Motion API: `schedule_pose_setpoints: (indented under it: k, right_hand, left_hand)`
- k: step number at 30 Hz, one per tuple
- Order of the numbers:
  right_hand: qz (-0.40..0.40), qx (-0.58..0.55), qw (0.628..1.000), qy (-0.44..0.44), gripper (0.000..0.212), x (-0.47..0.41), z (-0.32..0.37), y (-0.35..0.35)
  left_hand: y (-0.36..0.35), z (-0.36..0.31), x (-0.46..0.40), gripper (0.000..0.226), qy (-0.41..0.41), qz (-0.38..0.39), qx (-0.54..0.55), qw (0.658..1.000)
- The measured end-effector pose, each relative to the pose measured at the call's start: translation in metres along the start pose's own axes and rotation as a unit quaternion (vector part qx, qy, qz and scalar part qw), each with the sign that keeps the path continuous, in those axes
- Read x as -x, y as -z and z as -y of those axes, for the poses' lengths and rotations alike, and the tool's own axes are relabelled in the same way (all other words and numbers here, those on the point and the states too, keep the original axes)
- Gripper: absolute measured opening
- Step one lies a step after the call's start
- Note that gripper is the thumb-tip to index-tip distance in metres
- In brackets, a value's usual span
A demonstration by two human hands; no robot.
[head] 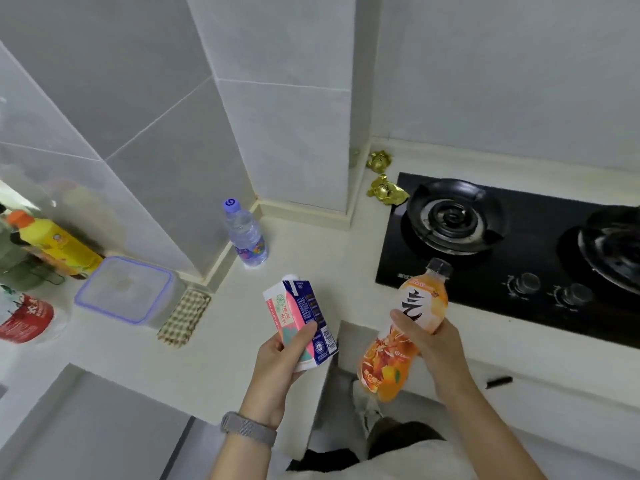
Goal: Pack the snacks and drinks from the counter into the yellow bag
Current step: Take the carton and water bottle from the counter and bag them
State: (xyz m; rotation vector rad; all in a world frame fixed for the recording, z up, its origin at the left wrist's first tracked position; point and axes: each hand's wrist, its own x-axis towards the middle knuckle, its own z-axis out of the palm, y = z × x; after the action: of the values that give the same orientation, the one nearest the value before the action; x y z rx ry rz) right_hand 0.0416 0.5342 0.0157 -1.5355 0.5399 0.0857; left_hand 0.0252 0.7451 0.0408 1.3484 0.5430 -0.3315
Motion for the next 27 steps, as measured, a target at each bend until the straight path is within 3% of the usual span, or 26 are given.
schedule_pose_setpoints:
  k: [9,16,27]
  right_hand:
    - [-0.148,-0.032,0.988,-0.012,0.029,0.046,-0.023,0.098]
    - [-0.234,-0.060,0.970,-0.025,0.032,0.071,-0.036,0.172]
    - [-0.334,-0.113,0.936,-0.023,0.031,0.116,-0.053,0.338]
  left_hand:
    - [-0.077,0.022,0.020,0.055,0.014,0.155,-0.074,0.985]
    - [-0.147,0.037,0.039,0.043,0.014,0.238,-0.120,0.964]
    - [-0.308,0.101,0.096,0.052,0.044,0.322,-0.197,0.925]
